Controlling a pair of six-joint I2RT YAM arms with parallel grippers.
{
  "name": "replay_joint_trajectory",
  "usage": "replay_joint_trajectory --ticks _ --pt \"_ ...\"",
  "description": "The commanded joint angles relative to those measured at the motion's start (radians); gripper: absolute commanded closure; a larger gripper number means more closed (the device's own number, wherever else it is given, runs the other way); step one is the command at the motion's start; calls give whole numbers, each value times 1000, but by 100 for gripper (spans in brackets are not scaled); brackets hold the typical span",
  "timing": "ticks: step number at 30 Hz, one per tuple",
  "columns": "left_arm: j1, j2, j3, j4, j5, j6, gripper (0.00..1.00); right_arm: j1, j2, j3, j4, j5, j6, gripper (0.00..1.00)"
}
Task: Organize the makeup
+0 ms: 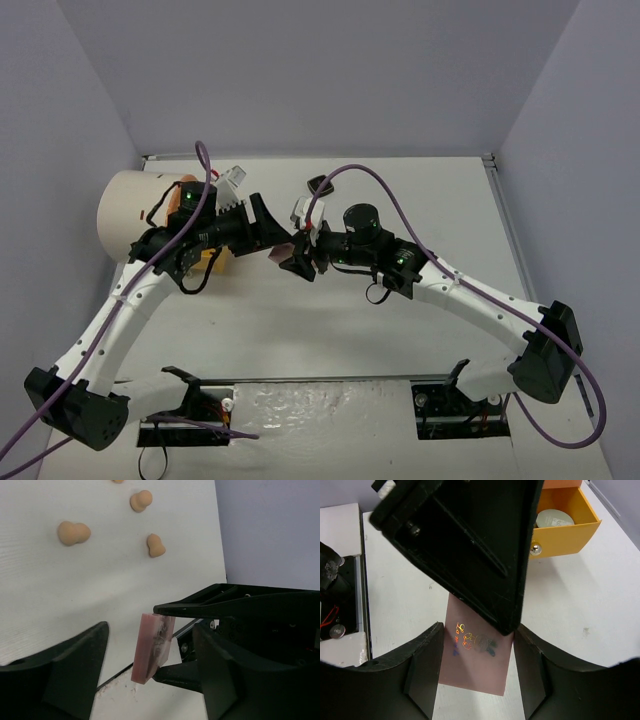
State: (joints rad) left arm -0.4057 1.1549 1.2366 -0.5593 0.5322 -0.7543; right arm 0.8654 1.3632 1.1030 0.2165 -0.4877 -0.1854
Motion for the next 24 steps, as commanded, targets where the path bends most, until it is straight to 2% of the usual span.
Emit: replay_joint_trajectory --ticks 1,3,8,10,11,14,16,17,20,21,23,24 --pt "-13 -14 38 64 -10 -13 57 3 -49 4 87 -15 -13 97" --pt "-19 -12 35 70 -9 -13 68 1 -49 3 92 -14 -12 97" --pt "-33 -11 35 75 -11 -10 89 1 -46 6 97 -7 -11 96" --pt "-33 -11 35 78 -12 -6 97 1 -48 5 98 -4 -13 93" --pt "-34 -11 34 81 -12 -4 99 1 -49 4 98 -3 -13 91" --pt "-35 -19 28 97 -18 1 100 0 -50 0 99 3 -14 77" --pt "-35 -21 26 102 -19 6 100 -2 -50 -2 100 10 -13 73" --pt "-35 -21 26 105 -20 9 100 -2 -50 -3 99 13 -13 68" --pt "-35 -24 39 89 -45 44 100 -5 -54 -11 94 22 -13 29" --pt "-34 -25 46 76 -61 58 100 -6 -57 -15 90 33 -13 20" --pt "-31 -25 71 36 -122 95 100 -11 -70 -26 74 52 -13 4" --pt "-29 -25 85 15 -170 116 100 -15 -80 -31 67 70 -13 0"
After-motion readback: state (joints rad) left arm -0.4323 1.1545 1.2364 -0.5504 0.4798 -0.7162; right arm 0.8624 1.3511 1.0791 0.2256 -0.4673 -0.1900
